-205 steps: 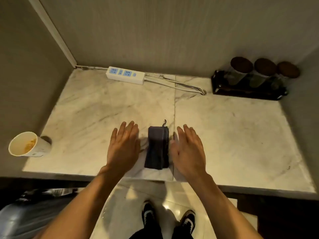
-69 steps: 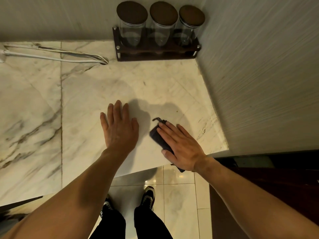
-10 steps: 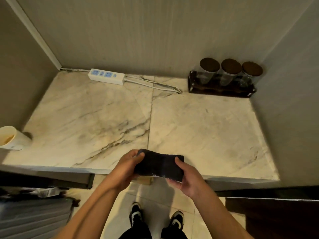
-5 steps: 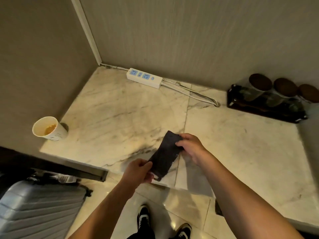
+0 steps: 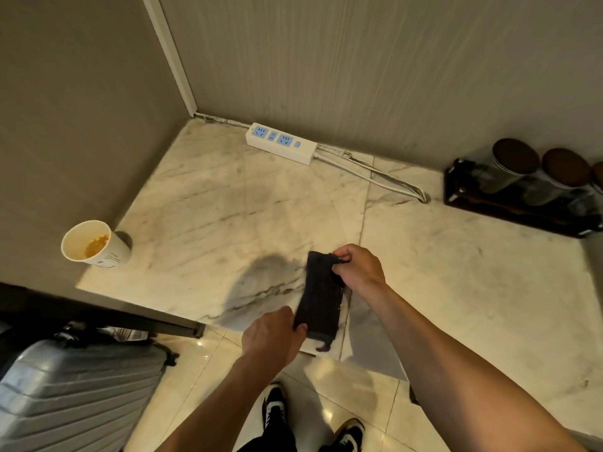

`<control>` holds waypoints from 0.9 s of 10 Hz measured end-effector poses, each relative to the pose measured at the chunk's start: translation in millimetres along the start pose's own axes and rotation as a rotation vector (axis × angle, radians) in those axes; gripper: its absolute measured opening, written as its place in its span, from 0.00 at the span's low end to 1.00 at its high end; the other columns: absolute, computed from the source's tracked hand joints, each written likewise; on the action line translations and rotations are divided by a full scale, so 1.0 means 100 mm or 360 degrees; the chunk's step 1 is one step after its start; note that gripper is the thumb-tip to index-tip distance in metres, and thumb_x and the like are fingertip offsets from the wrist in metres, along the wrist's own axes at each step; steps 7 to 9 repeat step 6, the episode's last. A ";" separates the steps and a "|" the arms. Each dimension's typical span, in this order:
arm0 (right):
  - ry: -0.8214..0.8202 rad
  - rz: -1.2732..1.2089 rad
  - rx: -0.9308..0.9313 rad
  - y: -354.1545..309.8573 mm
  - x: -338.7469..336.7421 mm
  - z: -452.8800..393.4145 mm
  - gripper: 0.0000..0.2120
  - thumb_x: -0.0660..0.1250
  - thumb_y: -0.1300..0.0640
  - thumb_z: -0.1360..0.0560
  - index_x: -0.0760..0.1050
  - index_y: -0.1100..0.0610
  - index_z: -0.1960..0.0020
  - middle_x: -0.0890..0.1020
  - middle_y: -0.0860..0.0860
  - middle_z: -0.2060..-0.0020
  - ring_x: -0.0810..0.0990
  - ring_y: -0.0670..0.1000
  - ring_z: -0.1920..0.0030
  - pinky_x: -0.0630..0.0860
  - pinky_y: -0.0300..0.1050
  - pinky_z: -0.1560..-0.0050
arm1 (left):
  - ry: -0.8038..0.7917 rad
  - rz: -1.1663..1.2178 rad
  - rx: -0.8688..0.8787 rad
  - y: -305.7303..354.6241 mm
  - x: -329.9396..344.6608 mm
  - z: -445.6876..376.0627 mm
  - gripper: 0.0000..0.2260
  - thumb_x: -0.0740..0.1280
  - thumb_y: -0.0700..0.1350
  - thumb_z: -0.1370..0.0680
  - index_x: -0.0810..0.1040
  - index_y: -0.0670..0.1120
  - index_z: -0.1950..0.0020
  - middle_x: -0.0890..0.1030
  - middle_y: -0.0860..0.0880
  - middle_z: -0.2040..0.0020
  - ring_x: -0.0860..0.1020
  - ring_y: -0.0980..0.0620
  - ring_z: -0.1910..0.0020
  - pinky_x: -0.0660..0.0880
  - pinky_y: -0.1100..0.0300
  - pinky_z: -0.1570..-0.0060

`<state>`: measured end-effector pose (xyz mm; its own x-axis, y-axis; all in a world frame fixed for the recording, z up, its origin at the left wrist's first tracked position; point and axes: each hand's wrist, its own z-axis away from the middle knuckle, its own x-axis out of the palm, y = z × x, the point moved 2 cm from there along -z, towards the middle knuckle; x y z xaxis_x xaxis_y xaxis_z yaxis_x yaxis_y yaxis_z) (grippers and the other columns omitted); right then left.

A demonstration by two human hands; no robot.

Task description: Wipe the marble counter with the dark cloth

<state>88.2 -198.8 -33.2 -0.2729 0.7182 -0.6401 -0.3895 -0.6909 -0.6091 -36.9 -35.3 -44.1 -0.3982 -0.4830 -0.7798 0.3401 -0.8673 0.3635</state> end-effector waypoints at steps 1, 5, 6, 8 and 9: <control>0.0018 -0.0007 -0.0006 0.01 0.00 0.03 0.12 0.68 0.59 0.29 0.78 0.50 0.47 0.79 0.44 0.53 0.77 0.46 0.52 0.69 0.37 0.53 | -0.0023 -0.0042 -0.0018 0.01 -0.03 -0.02 0.12 0.61 0.61 0.25 0.71 0.53 0.54 0.75 0.55 0.63 0.75 0.55 0.63 0.71 0.59 0.64; 0.0219 0.0068 -0.0293 0.10 -0.52 0.55 0.19 0.61 0.48 0.21 0.69 0.53 0.31 0.73 0.52 0.33 0.73 0.52 0.36 0.68 0.42 0.42 | 0.0282 -0.0077 0.0028 0.42 -0.58 0.02 0.17 0.57 0.59 0.22 0.74 0.50 0.41 0.78 0.49 0.45 0.76 0.49 0.51 0.74 0.53 0.52; 0.0413 0.0128 -0.0431 0.05 -0.80 0.72 0.22 0.60 0.46 0.20 0.66 0.51 0.29 0.69 0.52 0.29 0.69 0.52 0.32 0.65 0.43 0.38 | 0.0505 -0.0129 0.0185 0.61 -0.78 0.01 0.21 0.56 0.58 0.21 0.70 0.49 0.33 0.73 0.46 0.33 0.71 0.44 0.37 0.70 0.48 0.39; 0.0413 0.0128 -0.0431 0.05 -0.80 0.72 0.22 0.60 0.46 0.20 0.66 0.51 0.29 0.69 0.52 0.29 0.69 0.52 0.32 0.65 0.43 0.38 | 0.0505 -0.0129 0.0185 0.61 -0.78 0.01 0.21 0.56 0.58 0.21 0.70 0.49 0.33 0.73 0.46 0.33 0.71 0.44 0.37 0.70 0.48 0.39; 0.0413 0.0128 -0.0431 0.05 -0.80 0.72 0.22 0.60 0.46 0.20 0.66 0.51 0.29 0.69 0.52 0.29 0.69 0.52 0.32 0.65 0.43 0.38 | 0.0505 -0.0129 0.0185 0.61 -0.78 0.01 0.21 0.56 0.58 0.21 0.70 0.49 0.33 0.73 0.46 0.33 0.71 0.44 0.37 0.70 0.48 0.39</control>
